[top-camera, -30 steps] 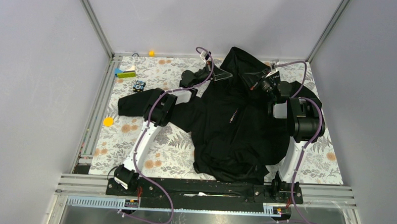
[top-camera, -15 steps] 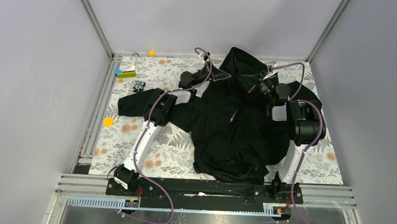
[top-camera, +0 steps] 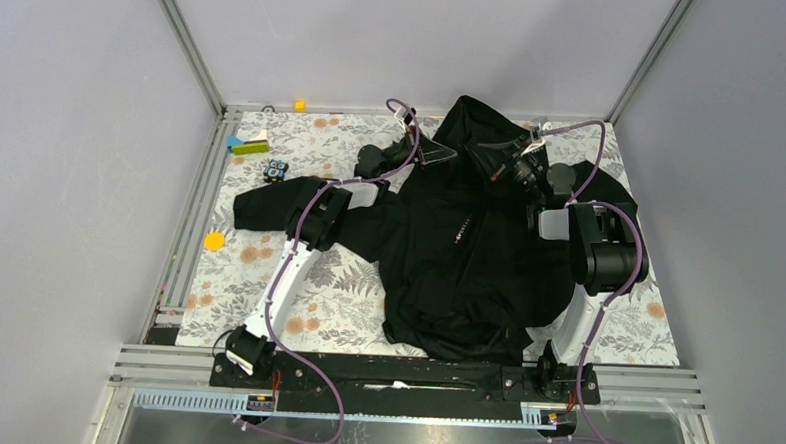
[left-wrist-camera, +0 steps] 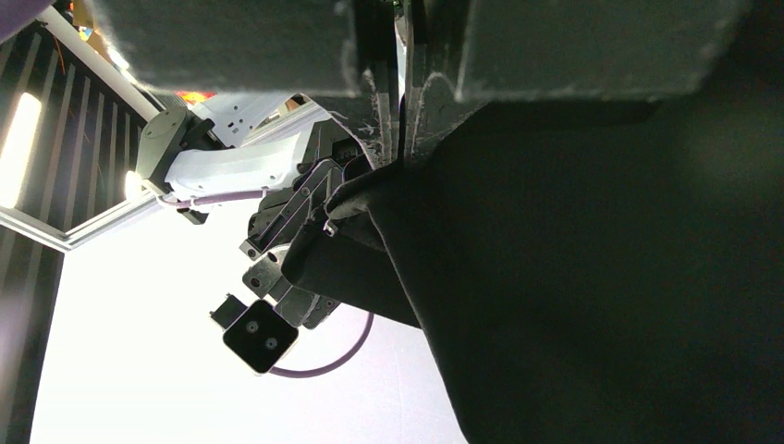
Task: Zip up the jacket
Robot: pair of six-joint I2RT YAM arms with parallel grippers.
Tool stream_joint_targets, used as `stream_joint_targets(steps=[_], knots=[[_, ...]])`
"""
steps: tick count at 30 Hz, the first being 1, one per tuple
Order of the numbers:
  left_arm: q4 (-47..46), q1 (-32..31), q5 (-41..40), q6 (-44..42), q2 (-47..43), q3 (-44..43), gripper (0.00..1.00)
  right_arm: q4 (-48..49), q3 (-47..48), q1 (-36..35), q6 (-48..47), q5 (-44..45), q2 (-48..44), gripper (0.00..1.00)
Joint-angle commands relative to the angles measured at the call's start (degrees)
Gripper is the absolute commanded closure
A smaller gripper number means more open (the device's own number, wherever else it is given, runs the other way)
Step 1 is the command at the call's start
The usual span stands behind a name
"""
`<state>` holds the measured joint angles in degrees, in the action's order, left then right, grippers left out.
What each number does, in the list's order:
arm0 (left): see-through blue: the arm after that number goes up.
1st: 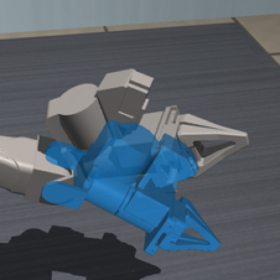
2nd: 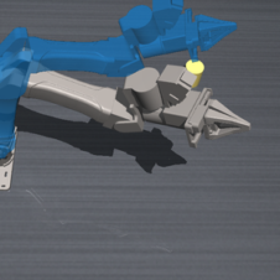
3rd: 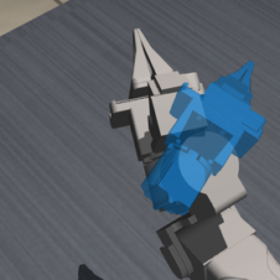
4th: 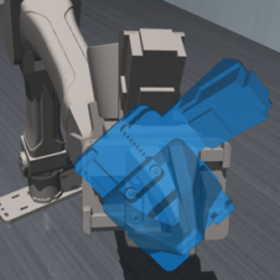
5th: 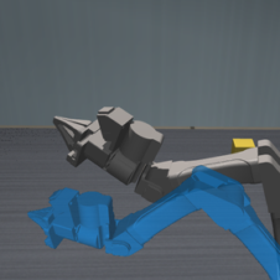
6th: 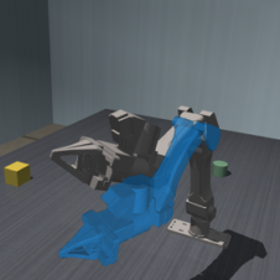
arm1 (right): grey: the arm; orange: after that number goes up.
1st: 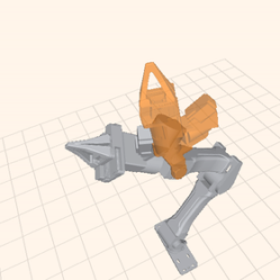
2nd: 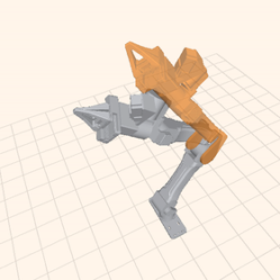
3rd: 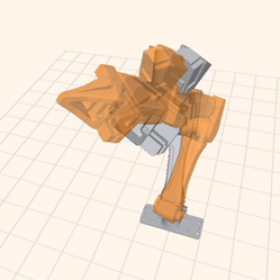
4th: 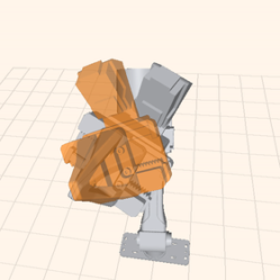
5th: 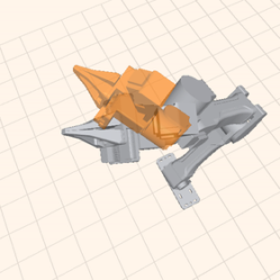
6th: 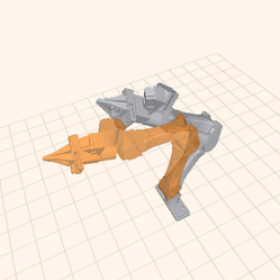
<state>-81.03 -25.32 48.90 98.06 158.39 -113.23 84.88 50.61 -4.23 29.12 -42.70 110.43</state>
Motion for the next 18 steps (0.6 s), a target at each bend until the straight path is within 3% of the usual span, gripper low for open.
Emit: stream_joint_targets(steps=[1,18], knots=[[-6.9,-0.2,1.0,0.6,-0.3,-1.6,1.00,11.2,1.8,-0.7,-1.6,-0.2,-0.4,1.00],[-6.8,-0.3,1.2,0.6,-0.5,-1.8,1.00,11.1,3.5,-0.7,-0.8,-0.3,2.2,1.00]])
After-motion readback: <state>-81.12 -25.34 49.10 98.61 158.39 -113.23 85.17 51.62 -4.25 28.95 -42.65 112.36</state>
